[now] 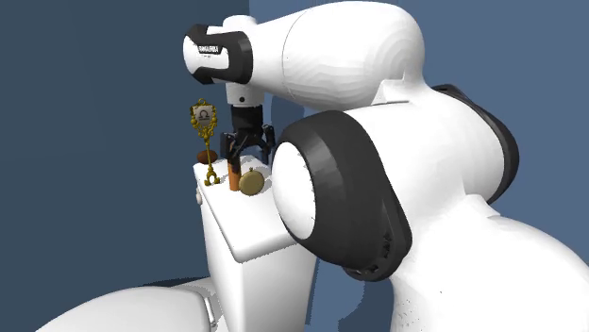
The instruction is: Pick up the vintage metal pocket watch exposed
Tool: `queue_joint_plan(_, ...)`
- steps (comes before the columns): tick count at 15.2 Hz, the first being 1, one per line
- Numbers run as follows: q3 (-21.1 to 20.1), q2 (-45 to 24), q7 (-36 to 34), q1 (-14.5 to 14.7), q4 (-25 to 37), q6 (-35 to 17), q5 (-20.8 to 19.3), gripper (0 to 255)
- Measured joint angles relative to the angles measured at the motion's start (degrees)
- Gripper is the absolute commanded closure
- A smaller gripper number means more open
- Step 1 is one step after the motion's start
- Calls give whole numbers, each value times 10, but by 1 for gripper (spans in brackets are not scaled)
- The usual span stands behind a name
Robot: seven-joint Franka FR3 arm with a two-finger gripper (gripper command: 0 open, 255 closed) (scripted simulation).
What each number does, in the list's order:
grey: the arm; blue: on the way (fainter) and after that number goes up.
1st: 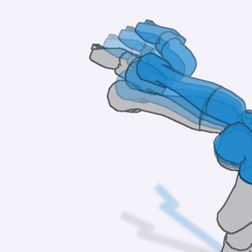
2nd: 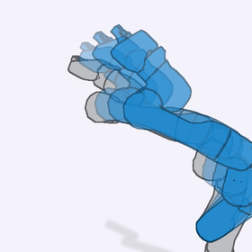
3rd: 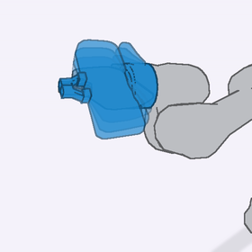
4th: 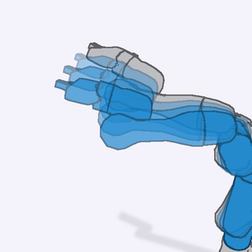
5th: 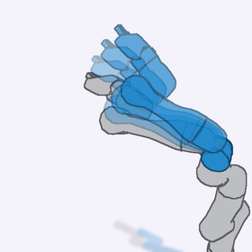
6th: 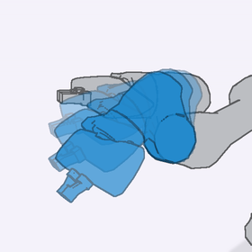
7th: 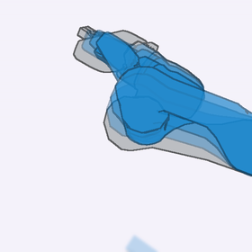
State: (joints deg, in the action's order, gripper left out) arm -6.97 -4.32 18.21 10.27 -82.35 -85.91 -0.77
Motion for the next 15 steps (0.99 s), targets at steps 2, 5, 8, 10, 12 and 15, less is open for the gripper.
queue_joint_plan(2,0,6,1,0,-23,-17,1,0)
queue_joint_plan(5,1,10,2,-1,-49,-39,1,0)
queue_joint_plan(8,1,14,2,-1,-59,-47,2,255)
queue_joint_plan(10,1,14,2,-1,-59,-47,2,255)
queue_joint_plan(12,0,13,2,-1,-59,-48,2,255)
queue_joint_plan(15,0,14,2,-1,-59,-48,2,255)
